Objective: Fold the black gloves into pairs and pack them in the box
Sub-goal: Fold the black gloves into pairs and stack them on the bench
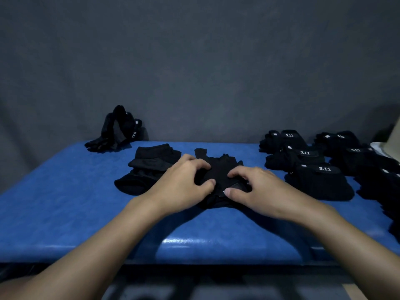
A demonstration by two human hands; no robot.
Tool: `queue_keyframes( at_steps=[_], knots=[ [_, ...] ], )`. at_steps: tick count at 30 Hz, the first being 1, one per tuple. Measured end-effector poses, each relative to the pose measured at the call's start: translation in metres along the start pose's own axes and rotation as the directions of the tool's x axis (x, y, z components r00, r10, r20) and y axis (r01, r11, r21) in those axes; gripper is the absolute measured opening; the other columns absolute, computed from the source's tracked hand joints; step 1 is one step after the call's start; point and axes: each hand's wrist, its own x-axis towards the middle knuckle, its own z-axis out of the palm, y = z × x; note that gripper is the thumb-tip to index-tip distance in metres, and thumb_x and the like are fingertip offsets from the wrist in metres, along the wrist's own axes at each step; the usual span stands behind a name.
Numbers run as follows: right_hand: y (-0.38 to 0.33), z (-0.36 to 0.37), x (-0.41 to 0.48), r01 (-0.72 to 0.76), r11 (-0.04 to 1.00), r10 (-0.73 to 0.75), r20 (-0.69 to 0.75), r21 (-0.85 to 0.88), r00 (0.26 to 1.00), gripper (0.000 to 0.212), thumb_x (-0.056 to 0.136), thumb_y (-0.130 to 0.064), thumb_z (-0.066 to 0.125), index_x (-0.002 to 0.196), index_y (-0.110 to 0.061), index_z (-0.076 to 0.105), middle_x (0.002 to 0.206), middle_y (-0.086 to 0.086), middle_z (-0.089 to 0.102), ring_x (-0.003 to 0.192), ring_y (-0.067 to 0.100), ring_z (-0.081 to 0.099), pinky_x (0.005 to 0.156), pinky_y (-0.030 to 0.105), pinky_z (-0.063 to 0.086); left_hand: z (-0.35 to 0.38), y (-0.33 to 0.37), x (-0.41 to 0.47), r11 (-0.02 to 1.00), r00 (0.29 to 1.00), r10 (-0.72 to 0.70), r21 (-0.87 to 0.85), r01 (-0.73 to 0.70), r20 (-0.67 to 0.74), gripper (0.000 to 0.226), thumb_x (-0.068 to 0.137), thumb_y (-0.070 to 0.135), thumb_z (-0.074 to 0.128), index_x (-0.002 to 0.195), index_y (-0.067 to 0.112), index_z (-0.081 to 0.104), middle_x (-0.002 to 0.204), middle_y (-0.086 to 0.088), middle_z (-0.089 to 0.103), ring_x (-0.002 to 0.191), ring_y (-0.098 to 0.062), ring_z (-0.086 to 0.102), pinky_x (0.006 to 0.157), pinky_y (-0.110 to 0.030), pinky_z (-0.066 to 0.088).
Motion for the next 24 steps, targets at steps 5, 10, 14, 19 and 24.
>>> queue_keyframes(
  at_steps=[5,10,14,19,24],
  knots=[
    [0.003,-0.001,-0.006,-0.025,0.993,0.024,0.009,0.116,1.0,0.047,0.082,-0.05,0.07,0.122,-0.027,0.063,0.114,-0.011,0.062,0.107,0.005,0.057,0.095,0.024,0.046,-0.002,0.002,-0.002,0.999,1.0,0.013,-0.035,-0.012,0.026,0.043,0.09,0.047,0.062,0.129,0.029,0.06,0.126,0.014,0.049,0.117,-0.001,0.049,0.095,-0.013,0.034],
    [0.008,-0.009,-0.018,0.003,0.991,-0.013,0.071,0.134,0.997,0.035,0.083,-0.048,0.069,0.115,-0.034,0.066,0.091,-0.018,0.06,0.082,-0.003,0.056,0.079,0.02,0.045,-0.007,0.003,-0.011,0.999,0.999,0.034,-0.023,-0.033,0.04,0.032,0.093,0.047,0.057,0.122,0.037,0.064,0.112,0.017,0.055,0.111,-0.002,0.053,0.094,-0.019,0.038],
    [0.012,-0.01,-0.014,-0.028,0.977,0.048,-0.091,0.211,0.995,0.024,0.091,-0.034,0.064,0.115,-0.032,0.066,0.102,-0.014,0.063,0.095,0.004,0.06,0.087,0.022,0.043,-0.01,0.0,-0.011,0.993,0.999,0.051,0.102,-0.052,0.015,0.038,0.094,0.05,0.049,0.13,0.041,0.056,0.117,0.012,0.057,0.119,-0.013,0.05,0.108,-0.042,0.037],
    [0.011,-0.011,-0.004,-0.087,0.952,0.112,-0.066,0.293,0.992,0.019,0.097,-0.02,0.054,0.107,-0.025,0.07,0.089,-0.01,0.062,0.078,0.006,0.057,0.075,0.021,0.041,-0.007,-0.003,-0.005,0.997,0.999,0.034,0.073,-0.035,0.021,0.055,0.089,0.059,0.042,0.135,0.034,0.056,0.125,0.017,0.055,0.123,-0.011,0.048,0.112,-0.045,0.033],
    [0.004,-0.011,-0.005,-0.116,0.968,0.131,-0.056,0.222,0.99,0.025,0.098,-0.019,0.05,0.108,-0.024,0.072,0.104,-0.01,0.066,0.095,0.007,0.061,0.085,0.025,0.046,-0.005,-0.004,-0.004,0.999,0.999,0.049,0.018,-0.049,0.021,0.055,0.091,0.055,0.047,0.138,0.028,0.054,0.129,0.021,0.051,0.125,-0.004,0.047,0.113,-0.044,0.033]
  ],
)
